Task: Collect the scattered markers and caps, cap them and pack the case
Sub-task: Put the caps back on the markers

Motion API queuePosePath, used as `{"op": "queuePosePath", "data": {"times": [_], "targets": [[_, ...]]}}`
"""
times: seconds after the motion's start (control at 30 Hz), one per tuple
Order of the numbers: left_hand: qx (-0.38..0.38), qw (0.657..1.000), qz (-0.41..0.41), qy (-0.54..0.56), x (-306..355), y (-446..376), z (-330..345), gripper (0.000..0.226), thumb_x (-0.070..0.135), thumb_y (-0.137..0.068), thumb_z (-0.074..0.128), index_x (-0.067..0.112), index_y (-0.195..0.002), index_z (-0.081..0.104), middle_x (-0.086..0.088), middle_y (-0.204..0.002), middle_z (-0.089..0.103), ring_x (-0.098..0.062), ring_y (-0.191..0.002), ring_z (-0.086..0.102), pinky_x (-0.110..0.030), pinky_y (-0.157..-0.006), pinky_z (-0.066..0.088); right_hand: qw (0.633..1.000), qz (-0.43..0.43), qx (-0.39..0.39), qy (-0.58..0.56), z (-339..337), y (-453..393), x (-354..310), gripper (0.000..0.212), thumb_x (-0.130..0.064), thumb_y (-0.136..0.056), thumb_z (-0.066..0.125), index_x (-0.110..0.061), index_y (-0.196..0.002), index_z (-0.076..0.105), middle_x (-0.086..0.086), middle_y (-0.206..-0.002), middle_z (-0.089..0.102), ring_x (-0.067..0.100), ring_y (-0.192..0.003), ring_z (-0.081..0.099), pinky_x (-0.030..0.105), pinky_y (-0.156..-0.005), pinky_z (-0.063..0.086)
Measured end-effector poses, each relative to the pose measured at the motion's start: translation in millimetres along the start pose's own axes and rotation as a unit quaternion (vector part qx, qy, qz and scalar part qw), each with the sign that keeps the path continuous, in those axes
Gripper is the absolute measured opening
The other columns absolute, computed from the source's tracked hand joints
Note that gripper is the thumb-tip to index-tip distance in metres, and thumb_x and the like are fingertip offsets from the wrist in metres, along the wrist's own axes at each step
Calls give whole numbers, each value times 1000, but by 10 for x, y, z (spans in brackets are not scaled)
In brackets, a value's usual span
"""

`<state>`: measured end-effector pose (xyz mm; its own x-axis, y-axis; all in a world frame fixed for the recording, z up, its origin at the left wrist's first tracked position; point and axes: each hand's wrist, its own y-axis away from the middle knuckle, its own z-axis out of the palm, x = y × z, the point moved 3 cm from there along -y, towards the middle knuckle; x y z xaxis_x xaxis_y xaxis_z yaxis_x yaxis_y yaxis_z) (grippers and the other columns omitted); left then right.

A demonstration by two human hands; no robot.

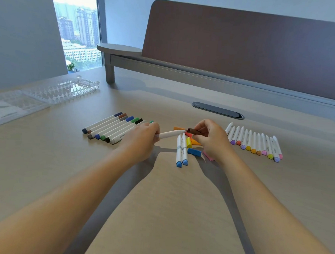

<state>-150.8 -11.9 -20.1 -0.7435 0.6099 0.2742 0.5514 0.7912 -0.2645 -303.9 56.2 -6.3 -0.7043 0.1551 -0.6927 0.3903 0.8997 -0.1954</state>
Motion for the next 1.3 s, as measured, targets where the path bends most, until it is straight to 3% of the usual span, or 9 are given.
{"op": "queuePosePath", "data": {"times": [0.2, 0.33, 0.5, 0.77, 1.1, 1.2, 1.3], "targets": [[0, 1000, 14, 13, 35, 14, -48, 20, 20, -96, 41, 12, -113, 50, -6, -114, 55, -13, -85, 42, -22, -71, 36, 999, -25, -1, -27, 13, 26, -53, 21, -9, -89, 56, -3, -109, 58, 13, -110, 62, 14, -90, 52, 17, -75, 44], [0, 998, 21, 55, 62, 27, -67, 23, 22, -95, 44, 12, -115, 50, -8, -112, 57, -13, -86, 45, -24, -77, 42, 991, 9, 50, -127, -2, -5, -40, 28, -6, -91, 52, -3, -119, 53, 15, -116, 61, 18, -98, 60, 24, -85, 48], [-29, 996, 28, 81, 133, 13, -22, 25, 27, -95, 40, 12, -112, 51, -4, -102, 63, -10, -77, 47, -15, -63, 37, 968, 82, 108, -213, 25, -69, -10, 22, -10, -90, 54, -2, -110, 56, 17, -110, 65, 18, -85, 63, 23, -73, 52], [12, 997, 4, 83, 147, -18, 26, 23, 27, -97, 37, 9, -110, 43, -7, -96, 57, -15, -76, 50, -12, -59, 36, 972, 70, 94, -202, 89, -141, -80, 28, -4, -96, 40, -6, -118, 57, 12, -119, 60, 21, -112, 57, 24, -88, 46], [18, 997, -26, 75, 116, -135, 47, 20, 26, -98, 37, 8, -107, 42, -1, -82, 48, -8, -58, 42, -15, -52, 34, 994, 17, 43, -104, 170, -227, -51, 38, -4, -97, 36, -9, -134, 45, 9, -132, 53, 20, -124, 47, 25, -98, 40], [16, 997, -61, 37, 14, -149, 95, 19, 21, -96, 43, 7, -108, 42, -9, -92, 57, -14, -69, 48, -22, -60, 42, 997, 28, 41, -57, 132, -212, 47, 36, -7, -97, 40, -8, -133, 47, 9, -131, 54, 20, -120, 50, 24, -93, 42], [-3, 996, -76, 39, -83, -106, 133, 20, 9, -93, 45, 5, -112, 43, -13, -109, 55, -15, -80, 43, -25, -72, 38, 996, 61, 63, -27, 39, -177, 194, 31, -10, -96, 43, -6, -125, 54, 11, -126, 57, 22, -115, 54, 29, -94, 47]]}}
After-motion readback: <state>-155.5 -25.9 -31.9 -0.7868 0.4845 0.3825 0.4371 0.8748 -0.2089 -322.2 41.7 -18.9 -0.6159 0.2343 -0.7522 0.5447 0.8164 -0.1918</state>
